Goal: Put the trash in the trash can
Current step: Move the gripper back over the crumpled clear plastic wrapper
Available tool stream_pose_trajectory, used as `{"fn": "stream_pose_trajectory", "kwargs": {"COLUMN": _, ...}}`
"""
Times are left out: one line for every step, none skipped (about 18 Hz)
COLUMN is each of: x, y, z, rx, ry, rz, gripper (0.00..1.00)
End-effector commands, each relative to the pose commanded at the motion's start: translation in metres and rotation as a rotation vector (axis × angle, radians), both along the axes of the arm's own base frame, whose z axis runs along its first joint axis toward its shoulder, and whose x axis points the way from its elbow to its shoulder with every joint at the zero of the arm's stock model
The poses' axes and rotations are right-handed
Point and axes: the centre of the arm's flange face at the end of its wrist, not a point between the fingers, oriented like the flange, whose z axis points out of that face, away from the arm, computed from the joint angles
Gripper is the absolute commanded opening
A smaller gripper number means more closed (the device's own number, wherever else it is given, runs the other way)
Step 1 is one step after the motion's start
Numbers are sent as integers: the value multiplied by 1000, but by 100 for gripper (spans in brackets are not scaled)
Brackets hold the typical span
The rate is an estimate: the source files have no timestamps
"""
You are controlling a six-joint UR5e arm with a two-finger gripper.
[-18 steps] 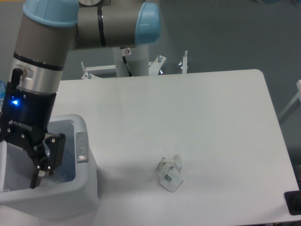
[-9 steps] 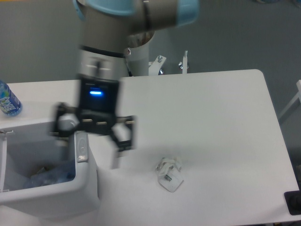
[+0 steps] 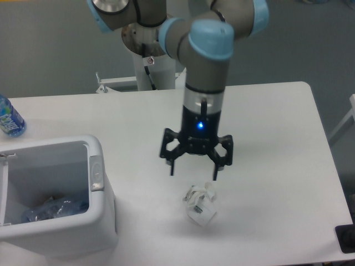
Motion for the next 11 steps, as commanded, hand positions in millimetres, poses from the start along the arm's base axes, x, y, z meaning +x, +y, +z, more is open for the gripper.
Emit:
{"fn": "stream_pose_trajectory", "kwargs": {"x": -3, "y": 4, "z": -11, "rx": -9, "ry": -10, "rz": -15, "gripper": 100}}
{"fn": "stream_pose_trajectory", "kwargs": {"x": -6, "y": 8, "z": -26, "rx": -22, "ry": -27, "rz": -20, "gripper": 100}}
{"fn": "stream_pose_trajectory", "kwargs": {"x": -10, "y": 14, "z": -43, "rx": -37, "ry": -44, "rz": -24, "gripper": 100}}
{"fn": "stream_pose_trajectory", "kwargs": {"x": -9, "y": 19, "z": -56, "rx": -50, "ry": -58, "rz": -31, "gripper": 100}}
{"fn": "stream_pose_trajectory", "kwargs": {"x": -7, "y": 23, "z": -61, "rx": -55, "ry": -64, "rz": -39, "gripper": 100}}
{"fn": "stream_pose_trajectory", "kwargs": {"x": -8, "y": 24, "z": -69, "rx": -63, "ry": -75, "rz": -39, "gripper": 100}}
{"fn": "stream_pose_trajectory", "kwargs": {"x": -9, "y": 25, "z": -82, "rx": -74, "ry": -89, "rz": -41, "gripper": 100}}
{"fn": "stream_pose_trajectory", "kwargs": {"x": -10, "y": 27, "z": -92, "rx": -82, "ry": -98, "rz": -45, "gripper": 100}}
{"fn": "stream_pose_trajectory", "kwargs": {"x": -12, "y": 29, "z": -96, "rx": -81, "ry": -96, "rz": -45, "gripper": 100}}
{"fn": "stream_pose_trajectory", "kwargs": {"x": -14, "y": 31, "z": -102, "rx": -81, "ry": -96, "rz": -47, "gripper": 100}}
{"fn": "stream_pose_trajectory", "kwargs": {"x": -14, "y": 32, "z": -108, "rx": -86, "ry": -98, "rz": -48, "gripper": 100}}
